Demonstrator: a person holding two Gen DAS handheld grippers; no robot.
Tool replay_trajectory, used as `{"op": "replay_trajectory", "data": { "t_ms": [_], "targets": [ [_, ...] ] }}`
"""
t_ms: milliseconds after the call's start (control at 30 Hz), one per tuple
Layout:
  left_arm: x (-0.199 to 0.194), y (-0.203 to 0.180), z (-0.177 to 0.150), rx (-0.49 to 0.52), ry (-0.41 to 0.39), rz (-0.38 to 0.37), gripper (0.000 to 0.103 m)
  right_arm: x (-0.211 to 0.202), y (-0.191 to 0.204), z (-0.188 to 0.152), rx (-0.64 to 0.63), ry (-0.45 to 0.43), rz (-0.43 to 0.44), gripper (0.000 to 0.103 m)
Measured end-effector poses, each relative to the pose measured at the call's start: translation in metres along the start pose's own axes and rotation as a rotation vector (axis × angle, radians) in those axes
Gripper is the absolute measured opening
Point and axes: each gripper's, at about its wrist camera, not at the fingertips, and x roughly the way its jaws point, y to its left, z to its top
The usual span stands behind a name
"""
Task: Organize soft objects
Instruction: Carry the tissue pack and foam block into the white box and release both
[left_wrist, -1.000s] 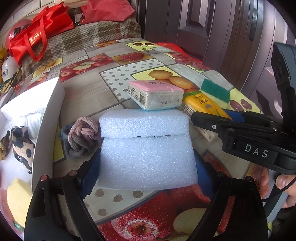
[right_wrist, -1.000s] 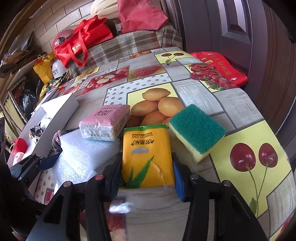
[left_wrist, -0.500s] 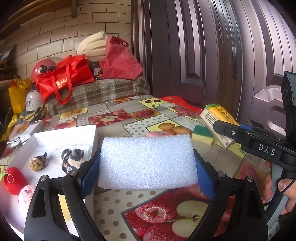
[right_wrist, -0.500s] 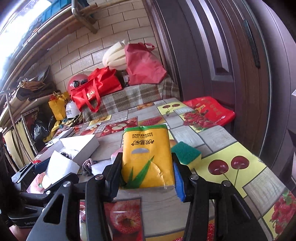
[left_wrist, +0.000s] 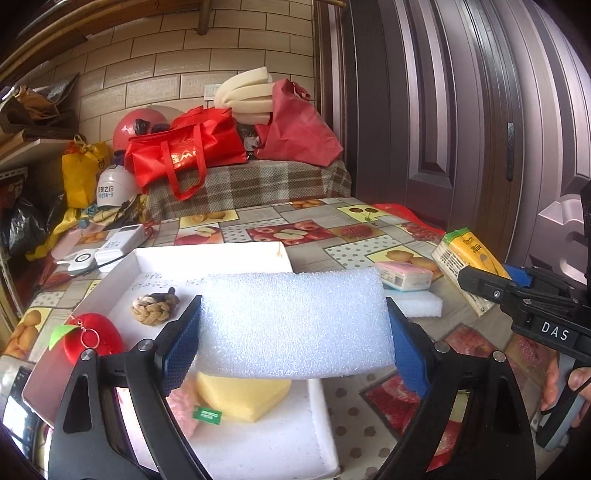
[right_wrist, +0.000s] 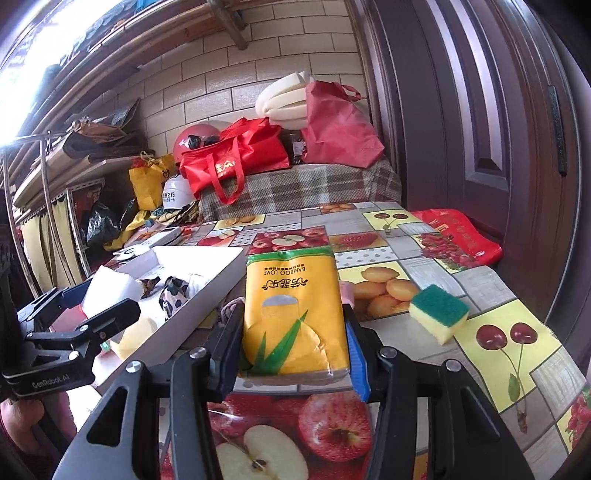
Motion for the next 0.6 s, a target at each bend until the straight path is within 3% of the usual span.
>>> {"op": "replay_trajectory", "data": {
  "t_ms": [467,600],
  "targets": [
    [-0.005,0.032,-0.004,-0.038,0.001,0.051,0.091,0.019,0.064,-0.003,-0.126,0.024,0.109,0.049],
    [-0.007,0.063,-0.005,-0.142,0.002,0.108,0.091,0.028,0.080,-0.002,-0.148,0.035,0.142,0.049]
  ]
}}
